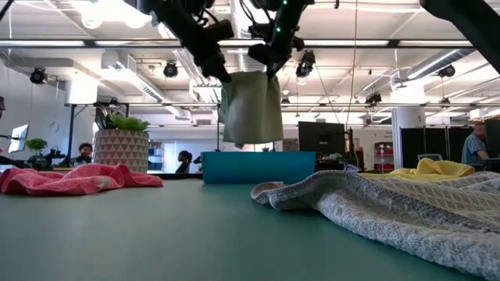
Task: Fold microfiber towels
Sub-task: Put the folded light green microfiber towel into the blue bin
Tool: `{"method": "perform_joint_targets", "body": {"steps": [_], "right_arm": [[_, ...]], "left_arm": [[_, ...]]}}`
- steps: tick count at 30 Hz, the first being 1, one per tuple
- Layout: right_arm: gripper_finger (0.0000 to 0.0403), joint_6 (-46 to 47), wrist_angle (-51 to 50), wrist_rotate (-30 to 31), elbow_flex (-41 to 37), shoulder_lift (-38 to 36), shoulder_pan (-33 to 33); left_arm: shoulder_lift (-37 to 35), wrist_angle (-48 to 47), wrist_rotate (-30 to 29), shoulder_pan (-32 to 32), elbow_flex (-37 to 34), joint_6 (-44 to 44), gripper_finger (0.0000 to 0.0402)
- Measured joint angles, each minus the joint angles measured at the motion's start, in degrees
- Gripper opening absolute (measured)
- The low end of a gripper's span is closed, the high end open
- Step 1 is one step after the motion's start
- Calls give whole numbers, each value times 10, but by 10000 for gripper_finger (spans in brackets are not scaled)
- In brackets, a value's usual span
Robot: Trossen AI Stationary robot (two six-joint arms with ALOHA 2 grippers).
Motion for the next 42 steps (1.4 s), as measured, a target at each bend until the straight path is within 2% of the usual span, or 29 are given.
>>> {"method": "perform_joint_targets", "body": {"steps": [5, 19, 24, 30, 38, 42], "right_arm": [[8, -32, 41, -11, 0, 0, -30], [8, -85, 113, -60, 0, 1, -105], [8, -113, 151, -61, 0, 1, -119], [8, -152, 152, -66, 0, 1, -125], [8, -173, 153, -96, -17, 1, -140], [8, -172, 158, -131, -43, 1, -156]], "left_arm": [[26, 41, -2, 23, 8, 38, 1], [74, 59, -15, 77, 87, 89, 1], [74, 85, -15, 90, 94, 143, 1], [74, 85, -14, 104, 96, 154, 1], [74, 76, 1, 110, 88, 167, 1], [74, 79, 24, 115, 68, 167, 1]]}}
